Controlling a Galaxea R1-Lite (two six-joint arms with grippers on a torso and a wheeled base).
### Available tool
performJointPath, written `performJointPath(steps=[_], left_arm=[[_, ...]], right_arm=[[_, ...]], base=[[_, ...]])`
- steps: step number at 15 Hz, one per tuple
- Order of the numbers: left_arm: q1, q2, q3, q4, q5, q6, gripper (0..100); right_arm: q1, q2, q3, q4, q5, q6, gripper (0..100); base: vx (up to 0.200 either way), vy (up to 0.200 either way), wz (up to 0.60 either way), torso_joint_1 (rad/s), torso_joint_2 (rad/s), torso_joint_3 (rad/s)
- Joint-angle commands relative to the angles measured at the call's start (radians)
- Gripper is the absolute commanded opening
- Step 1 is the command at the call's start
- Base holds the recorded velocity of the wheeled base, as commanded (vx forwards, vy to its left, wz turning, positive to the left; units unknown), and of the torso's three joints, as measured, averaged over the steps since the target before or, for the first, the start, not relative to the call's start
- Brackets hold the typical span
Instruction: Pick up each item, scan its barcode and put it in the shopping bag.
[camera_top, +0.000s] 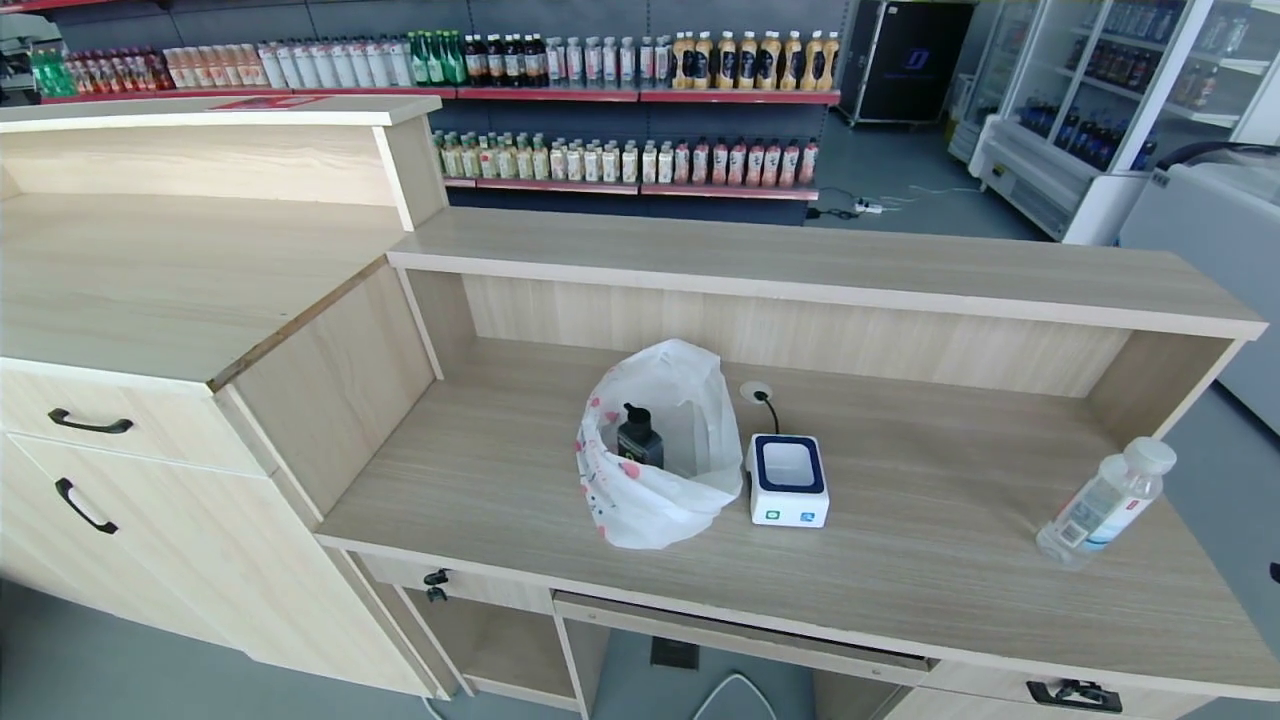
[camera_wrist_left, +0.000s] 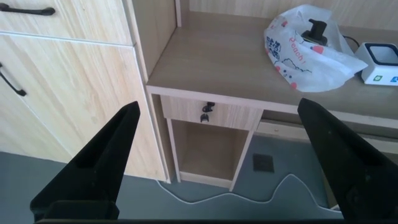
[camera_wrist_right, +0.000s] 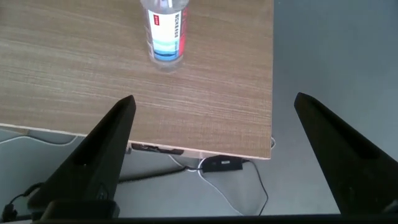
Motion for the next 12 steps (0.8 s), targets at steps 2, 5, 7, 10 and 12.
performJointPath(steps=[2,5,7,10,12], left_arm=[[0.0,0.0,0.0,0.001,0.0,0.002,100],[0.0,0.0,0.0,0.001,0.0,0.002,100],[0.0,0.0,0.0,0.001,0.0,0.002,100],[0.0,0.0,0.0,0.001,0.0,0.002,100],[0.0,0.0,0.0,-0.001,0.0,0.002,100]], right_arm=[[0.0,0.052,-0.001,-0.047,0.023,0.047,100],[0.0,0.046,-0.051,-0.048,0.017,0.11,100],[0.0,0.069,-0.108,-0.048,-0.001,0.156,100],[0.0,0.152,-0.177,-0.087,-0.011,0.189,100],[0.0,0.215,-0.163,-0.188,-0.011,0.206,100]], base=[[0.0,0.0,0.0,0.0,0.0,0.0],[0.0,0.0,0.0,0.0,0.0,0.0],[0.0,0.0,0.0,0.0,0.0,0.0],[0.0,0.0,0.0,0.0,0.0,0.0],[0.0,0.0,0.0,0.0,0.0,0.0]])
